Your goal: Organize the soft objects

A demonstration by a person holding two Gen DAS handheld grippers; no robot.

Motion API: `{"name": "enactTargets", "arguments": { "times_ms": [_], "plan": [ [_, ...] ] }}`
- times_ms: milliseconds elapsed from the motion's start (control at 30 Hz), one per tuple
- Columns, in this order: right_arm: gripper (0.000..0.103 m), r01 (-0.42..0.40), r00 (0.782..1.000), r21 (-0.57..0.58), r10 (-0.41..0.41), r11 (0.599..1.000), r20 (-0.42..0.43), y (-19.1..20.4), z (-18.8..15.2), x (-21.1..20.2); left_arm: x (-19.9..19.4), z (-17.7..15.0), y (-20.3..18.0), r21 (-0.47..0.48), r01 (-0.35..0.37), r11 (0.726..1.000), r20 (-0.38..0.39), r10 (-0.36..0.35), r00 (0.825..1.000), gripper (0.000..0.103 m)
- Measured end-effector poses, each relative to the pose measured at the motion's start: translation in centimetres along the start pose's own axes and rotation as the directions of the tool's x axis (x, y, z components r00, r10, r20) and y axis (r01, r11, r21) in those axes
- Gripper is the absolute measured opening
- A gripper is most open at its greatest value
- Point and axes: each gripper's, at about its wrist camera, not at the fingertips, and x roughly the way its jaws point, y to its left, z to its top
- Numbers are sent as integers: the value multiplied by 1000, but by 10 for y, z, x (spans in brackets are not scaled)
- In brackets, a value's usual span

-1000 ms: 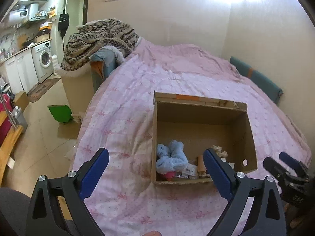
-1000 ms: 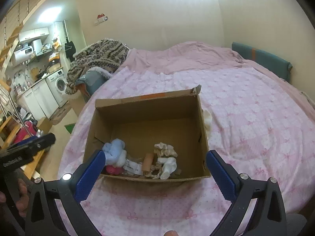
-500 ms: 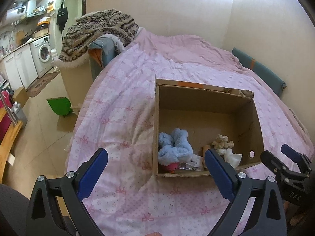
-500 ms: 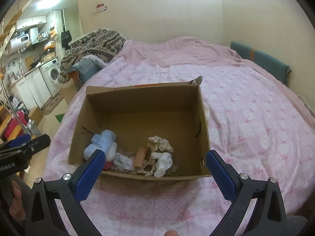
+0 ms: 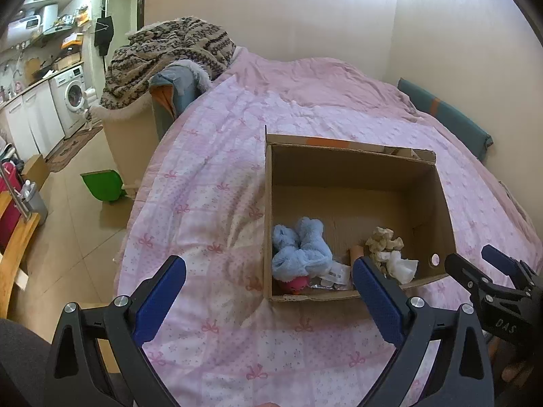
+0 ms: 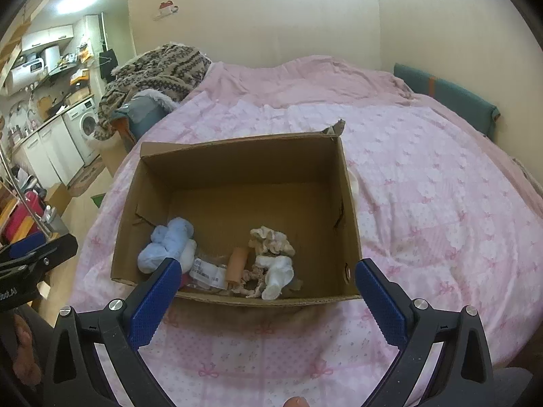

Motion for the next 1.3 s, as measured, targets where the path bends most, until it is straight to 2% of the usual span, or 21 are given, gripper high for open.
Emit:
{"name": "enactTargets", "arguments": {
  "times_ms": [1300],
  "plan": [
    [103,10,1000,6,-10,1000,7,-1,-1,1,7,-6,2,27,-12,1000,-25,13,1000,98]
  ]
}}
